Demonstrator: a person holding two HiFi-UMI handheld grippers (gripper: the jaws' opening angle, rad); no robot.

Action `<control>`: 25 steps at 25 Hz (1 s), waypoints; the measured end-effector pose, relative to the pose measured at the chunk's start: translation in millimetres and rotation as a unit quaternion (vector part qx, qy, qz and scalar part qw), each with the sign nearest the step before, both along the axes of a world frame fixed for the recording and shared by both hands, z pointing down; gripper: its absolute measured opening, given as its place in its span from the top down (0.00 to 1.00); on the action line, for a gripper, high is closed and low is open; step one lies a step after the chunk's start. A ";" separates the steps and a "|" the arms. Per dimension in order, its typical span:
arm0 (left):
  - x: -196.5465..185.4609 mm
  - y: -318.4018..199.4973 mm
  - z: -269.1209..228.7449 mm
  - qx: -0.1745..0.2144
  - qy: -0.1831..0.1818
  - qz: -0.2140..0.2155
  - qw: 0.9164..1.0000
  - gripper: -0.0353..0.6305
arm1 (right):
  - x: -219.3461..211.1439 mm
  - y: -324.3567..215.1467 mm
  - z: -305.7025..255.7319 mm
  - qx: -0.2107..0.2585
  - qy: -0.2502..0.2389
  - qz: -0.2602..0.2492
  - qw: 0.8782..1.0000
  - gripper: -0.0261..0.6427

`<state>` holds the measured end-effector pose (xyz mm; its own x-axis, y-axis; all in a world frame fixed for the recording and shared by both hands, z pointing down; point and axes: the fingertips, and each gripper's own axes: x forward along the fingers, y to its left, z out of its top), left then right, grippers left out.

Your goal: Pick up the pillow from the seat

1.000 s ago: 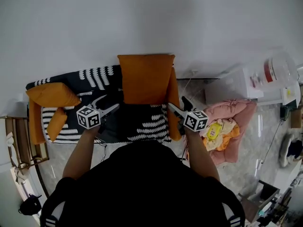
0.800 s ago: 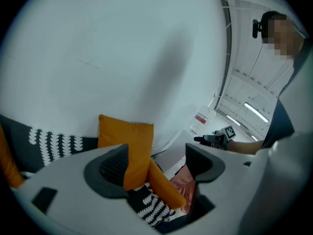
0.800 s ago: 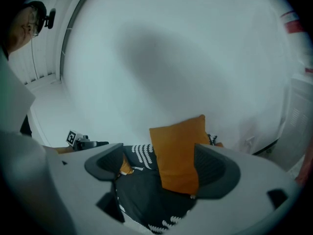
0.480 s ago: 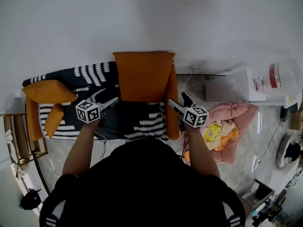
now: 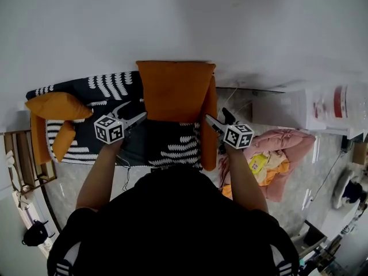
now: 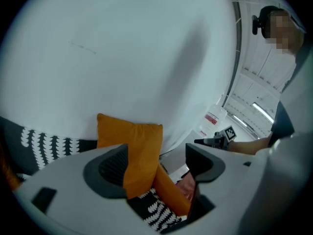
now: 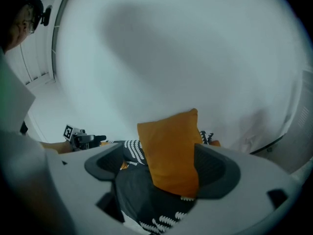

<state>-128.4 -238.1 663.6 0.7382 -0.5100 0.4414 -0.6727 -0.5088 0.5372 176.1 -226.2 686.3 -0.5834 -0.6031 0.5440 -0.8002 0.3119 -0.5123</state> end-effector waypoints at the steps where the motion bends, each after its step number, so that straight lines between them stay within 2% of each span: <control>1: 0.0 -3.9 2.1 -0.001 -0.001 -0.004 1.000 0.39 | 0.6 -3.3 3.7 -0.002 0.000 -0.002 1.000 0.31; 13: 1.1 -43.5 28.5 -0.017 -0.011 -0.029 0.999 0.39 | 9.5 -34.9 47.9 -0.029 0.024 -0.039 0.999 0.30; 19: -6.0 -58.4 61.8 -0.042 -0.025 -0.045 0.998 0.38 | 11.5 -51.0 62.9 -0.040 0.018 -0.033 0.999 0.30; 25: 2.1 -76.7 78.5 -0.054 -0.024 -0.046 0.997 0.38 | 12.3 -65.9 80.3 -0.044 0.039 -0.059 0.997 0.30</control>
